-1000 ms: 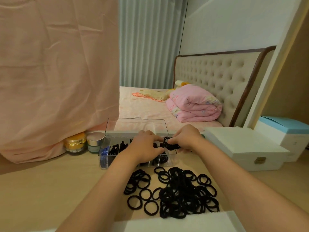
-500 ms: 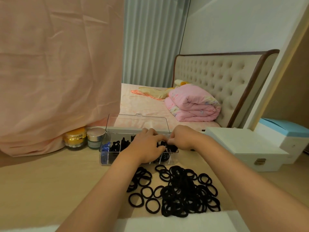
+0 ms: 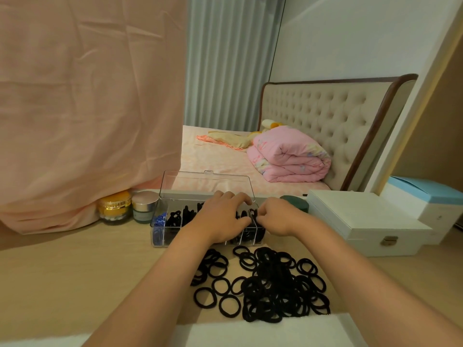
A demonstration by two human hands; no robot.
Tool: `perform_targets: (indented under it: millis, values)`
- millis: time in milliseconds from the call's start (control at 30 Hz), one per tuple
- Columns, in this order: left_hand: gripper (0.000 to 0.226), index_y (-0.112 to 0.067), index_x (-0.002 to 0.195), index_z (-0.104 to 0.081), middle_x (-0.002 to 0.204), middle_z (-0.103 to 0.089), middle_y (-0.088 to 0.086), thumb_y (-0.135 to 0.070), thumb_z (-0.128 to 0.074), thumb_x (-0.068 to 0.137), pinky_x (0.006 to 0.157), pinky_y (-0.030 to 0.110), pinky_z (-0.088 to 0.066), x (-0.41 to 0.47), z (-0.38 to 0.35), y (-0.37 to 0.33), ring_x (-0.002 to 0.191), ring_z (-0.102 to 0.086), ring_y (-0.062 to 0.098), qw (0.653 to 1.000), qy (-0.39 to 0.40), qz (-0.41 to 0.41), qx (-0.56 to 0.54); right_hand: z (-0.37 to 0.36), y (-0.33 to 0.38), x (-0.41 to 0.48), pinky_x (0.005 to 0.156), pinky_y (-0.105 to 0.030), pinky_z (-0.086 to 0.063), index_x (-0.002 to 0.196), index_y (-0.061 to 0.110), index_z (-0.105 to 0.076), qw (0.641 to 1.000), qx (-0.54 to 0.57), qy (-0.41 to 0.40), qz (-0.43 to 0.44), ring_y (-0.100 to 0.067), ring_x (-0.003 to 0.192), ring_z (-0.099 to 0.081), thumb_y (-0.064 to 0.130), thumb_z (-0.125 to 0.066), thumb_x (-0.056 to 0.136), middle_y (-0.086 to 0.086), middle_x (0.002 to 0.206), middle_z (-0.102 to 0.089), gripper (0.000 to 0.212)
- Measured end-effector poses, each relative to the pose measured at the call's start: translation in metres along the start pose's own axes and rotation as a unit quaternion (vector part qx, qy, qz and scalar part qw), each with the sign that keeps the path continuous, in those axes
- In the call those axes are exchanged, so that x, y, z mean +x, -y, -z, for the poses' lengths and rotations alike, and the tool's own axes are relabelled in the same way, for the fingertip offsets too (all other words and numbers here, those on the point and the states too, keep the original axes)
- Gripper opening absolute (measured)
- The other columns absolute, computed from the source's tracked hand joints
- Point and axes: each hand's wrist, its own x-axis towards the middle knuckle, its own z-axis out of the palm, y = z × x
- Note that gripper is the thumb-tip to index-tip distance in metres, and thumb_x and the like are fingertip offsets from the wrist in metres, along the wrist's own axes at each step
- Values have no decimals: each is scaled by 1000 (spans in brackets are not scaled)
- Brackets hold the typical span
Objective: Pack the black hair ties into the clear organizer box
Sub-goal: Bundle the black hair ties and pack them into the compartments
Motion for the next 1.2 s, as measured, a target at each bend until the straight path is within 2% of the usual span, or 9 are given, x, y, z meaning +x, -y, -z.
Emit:
perform_targets:
  millis: [167,267,400,567,767,900,1000,1100,1200]
  values:
    - [38,-44,134,-54,141,-48,-3,-49,-49,97,113,41,-30,-1,0,-8,133,-32,19,999,29,-18,18,20,-6,-6,89,-50,-53,74,4,-70,999,24,-20,14,-40,102,-65,33,-51,79,-21,111,-71,36]
    - [42,-45,136,-53,148,-43,-4,-56,-46,96,116,43,-25,0,-2,-8,139,-27,19,997,56,-17,48,27,-5,-18,99,-42,-51,94,16,-81,996,36,-83,25,-25,115,-63,26,-53,86,-4,125,-71,30]
    - [51,-41,141,-49,149,-46,-4,-56,-53,92,114,42,-31,1,1,-9,138,-33,19,998,49,0,27,16,-8,-27,116,-47,-31,105,34,-80,994,19,-83,71,-15,138,-42,25,-51,92,7,152,-50,33]
    - [55,-41,141,-46,148,-47,-5,-54,-59,89,113,42,-30,0,6,-7,137,-36,18,999,51,5,9,-2,-8,-21,125,-50,-1,111,27,-75,995,-64,-7,74,-14,155,-8,30,-37,100,4,168,-23,40]
    - [55,-43,144,-43,151,-40,-3,-53,-56,91,115,43,-24,-2,5,-9,141,-28,19,996,75,-12,40,6,-8,-21,123,-44,-18,120,34,-73,997,17,-35,69,-18,150,-24,27,-43,98,2,164,-30,38]
    - [53,-36,142,-48,145,-45,-4,-46,-58,91,111,39,-32,-7,14,-13,135,-33,17,1000,28,-8,10,15,-12,-33,100,-30,-42,116,30,-74,985,103,-114,74,-11,116,-53,18,-53,93,5,137,-55,33]
    - [30,-34,121,-59,119,-54,-9,-37,-58,91,99,32,-38,-17,22,-23,116,-42,12,999,-35,-30,1,17,-10,-50,89,-25,-46,107,31,-75,979,118,-143,84,-6,98,-58,16,-56,93,10,113,-63,28]
    - [8,-35,97,-59,97,-59,-14,-29,-56,91,80,29,-46,-32,28,-37,94,-55,11,999,6,-24,-31,16,-9,-69,81,-25,-52,95,32,-77,987,115,-87,72,-4,86,-64,19,-60,91,16,95,-69,23]
    - [9,-31,98,-64,93,-64,-12,-27,-57,92,76,26,-49,-48,24,-48,82,-57,6,997,65,-21,-36,10,-7,-84,86,-32,-58,96,27,-78,998,58,-14,36,-10,91,-68,29,-65,91,11,96,-72,14]
